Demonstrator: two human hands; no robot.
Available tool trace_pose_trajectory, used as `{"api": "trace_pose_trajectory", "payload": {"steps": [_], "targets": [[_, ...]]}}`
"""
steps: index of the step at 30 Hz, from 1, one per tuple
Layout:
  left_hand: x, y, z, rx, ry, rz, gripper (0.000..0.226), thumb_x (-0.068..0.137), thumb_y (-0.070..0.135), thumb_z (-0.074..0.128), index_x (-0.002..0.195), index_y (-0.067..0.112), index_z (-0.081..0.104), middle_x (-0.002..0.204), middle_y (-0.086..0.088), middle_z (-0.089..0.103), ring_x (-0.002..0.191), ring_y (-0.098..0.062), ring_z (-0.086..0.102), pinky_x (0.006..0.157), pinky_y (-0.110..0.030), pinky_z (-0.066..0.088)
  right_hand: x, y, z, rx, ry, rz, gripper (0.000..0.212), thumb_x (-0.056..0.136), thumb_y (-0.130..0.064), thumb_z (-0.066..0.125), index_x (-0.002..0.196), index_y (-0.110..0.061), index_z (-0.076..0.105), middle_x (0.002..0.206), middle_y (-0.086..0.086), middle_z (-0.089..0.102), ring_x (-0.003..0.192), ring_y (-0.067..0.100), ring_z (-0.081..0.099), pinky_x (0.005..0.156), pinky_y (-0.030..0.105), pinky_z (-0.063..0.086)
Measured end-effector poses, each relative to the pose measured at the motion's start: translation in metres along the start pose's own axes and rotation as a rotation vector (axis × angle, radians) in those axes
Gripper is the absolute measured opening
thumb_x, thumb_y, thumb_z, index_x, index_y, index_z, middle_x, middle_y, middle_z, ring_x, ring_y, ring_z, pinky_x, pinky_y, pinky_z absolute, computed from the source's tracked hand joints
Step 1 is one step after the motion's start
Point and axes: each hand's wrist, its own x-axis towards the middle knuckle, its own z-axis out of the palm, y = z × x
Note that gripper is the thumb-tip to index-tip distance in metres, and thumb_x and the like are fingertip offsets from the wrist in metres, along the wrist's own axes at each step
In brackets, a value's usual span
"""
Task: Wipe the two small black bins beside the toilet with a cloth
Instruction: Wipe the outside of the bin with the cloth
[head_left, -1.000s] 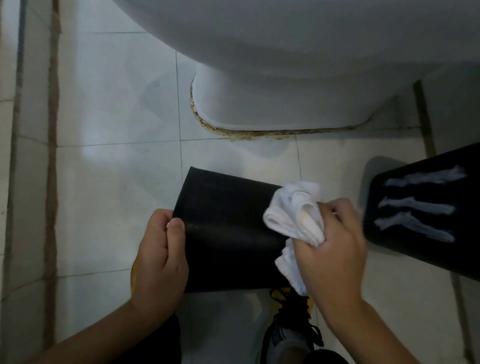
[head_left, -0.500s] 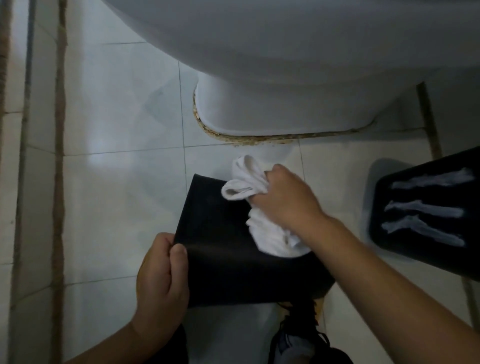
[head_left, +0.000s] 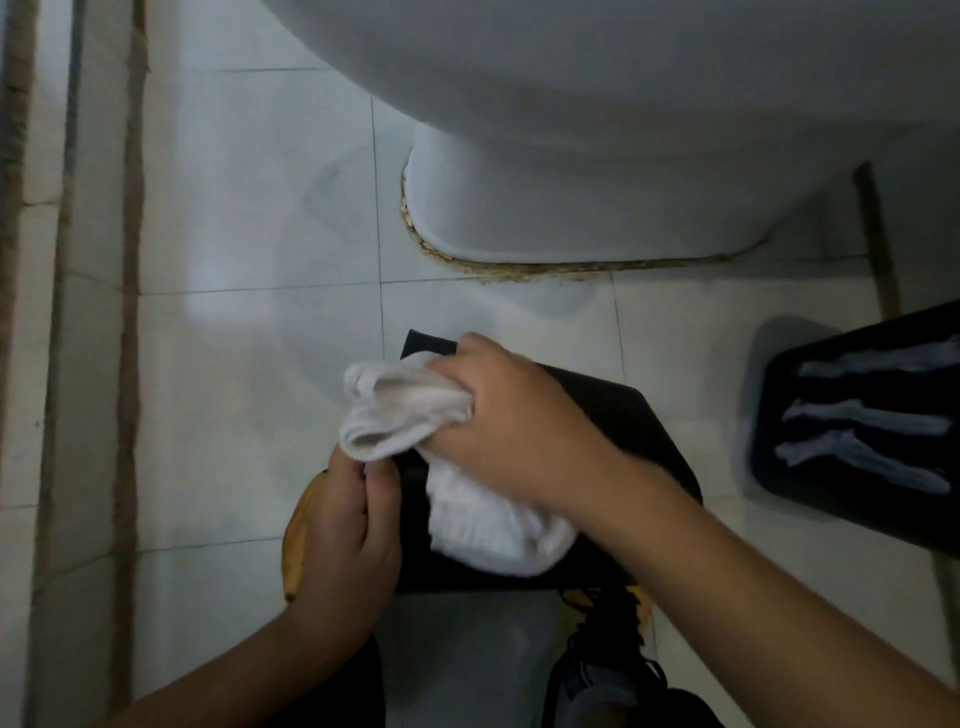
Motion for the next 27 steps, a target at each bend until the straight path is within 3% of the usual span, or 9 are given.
{"api": "trace_pose_trajectory", "payload": {"steps": [4,7,9,11,13,17,22,25,27], "targets": [[0.001,0.003,-0.004,0.119,-0.018,-0.058,0.026,0.096,0.043,0.028,0.079,0.027,0.04,0.073,0.005,0.047,0.062,-0.014,0.048,0.054,-0.042,0.039,0.047,0.043,-0.019,-0.101,0.041,0.213,0.032,0.088,-0.036,0.07,0.064,-0.023,0.053,0.064,-0.004,0.055,0.061,0.017,0.057,0.05,0.029,0.034],[0.02,0.015,0.0,0.097,-0.03,-0.106,0.029,0.099,0.041,0.033,0.079,0.024,0.044,0.074,0.002,0.048,0.063,-0.011,0.05,0.054,-0.032,0.041,0.046,0.071,-0.036,-0.232,0.145,0.3,0.029,0.087,-0.035,0.069,0.065,-0.022,0.055,0.065,-0.003,0.056,0.06,0.017,0.056,0.05,0.027,0.031],[0.035,0.025,0.003,0.036,-0.042,-0.147,0.028,0.104,0.033,0.037,0.08,0.023,0.049,0.071,0.002,0.049,0.065,-0.006,0.051,0.054,-0.018,0.041,0.029,0.075,-0.051,-0.156,0.218,0.287,0.023,0.085,-0.036,0.07,0.072,-0.02,0.06,0.073,-0.001,0.061,0.067,0.017,0.059,0.055,0.031,0.041],[0.054,0.033,0.004,-0.008,-0.055,-0.199,0.026,0.103,0.033,0.037,0.088,0.02,0.055,0.076,0.004,0.055,0.072,-0.002,0.055,0.059,-0.014,0.044,0.009,0.068,-0.064,-0.064,0.33,0.226,0.02,0.083,-0.038,0.073,0.085,-0.018,0.068,0.09,0.001,0.064,0.08,0.018,0.062,0.071,0.035,0.05],[0.074,0.04,0.007,-0.001,-0.069,-0.241,0.03,0.102,0.041,0.036,0.096,0.022,0.058,0.087,0.003,0.061,0.079,-0.002,0.058,0.069,-0.022,0.049,-0.009,0.062,-0.065,-0.027,0.393,0.158,0.025,0.082,-0.04,0.074,0.093,-0.017,0.07,0.101,0.002,0.062,0.086,0.017,0.062,0.079,0.037,0.052],[0.106,0.049,0.014,-0.109,-0.109,-0.355,0.04,0.101,0.049,0.036,0.1,0.02,0.064,0.095,-0.004,0.068,0.091,-0.017,0.065,0.085,-0.043,0.056,-0.035,0.061,-0.051,0.102,0.461,0.097,0.014,0.081,-0.043,0.073,0.077,-0.031,0.065,0.093,-0.01,0.053,0.078,0.01,0.058,0.071,0.034,0.052],[0.1,0.043,-0.006,-0.43,-0.367,-0.517,0.042,0.098,0.06,0.028,0.098,0.039,0.064,0.092,0.013,0.076,0.093,-0.008,0.071,0.085,-0.031,0.051,-0.032,0.074,-0.038,0.063,0.602,0.076,0.038,0.082,-0.028,0.077,0.067,-0.048,0.049,0.091,-0.013,0.045,0.078,0.012,0.054,0.065,0.025,0.042],[0.071,0.021,-0.021,-0.299,-0.511,-0.385,0.042,0.095,0.064,0.035,0.098,0.042,0.07,0.105,0.018,0.073,0.105,-0.001,0.065,0.092,-0.022,0.045,-0.02,0.078,-0.043,0.003,0.668,0.06,0.031,0.082,-0.025,0.076,0.072,-0.041,0.05,0.096,-0.008,0.049,0.081,0.015,0.054,0.066,0.028,0.043],[0.055,0.012,-0.02,-0.172,-0.464,-0.294,0.042,0.098,0.051,0.037,0.095,0.029,0.072,0.096,0.014,0.075,0.096,-0.003,0.068,0.08,-0.014,0.05,-0.016,0.078,-0.047,0.023,0.697,0.075,0.023,0.084,-0.029,0.074,0.073,-0.031,0.054,0.098,-0.003,0.051,0.08,0.015,0.056,0.067,0.03,0.047]]}}
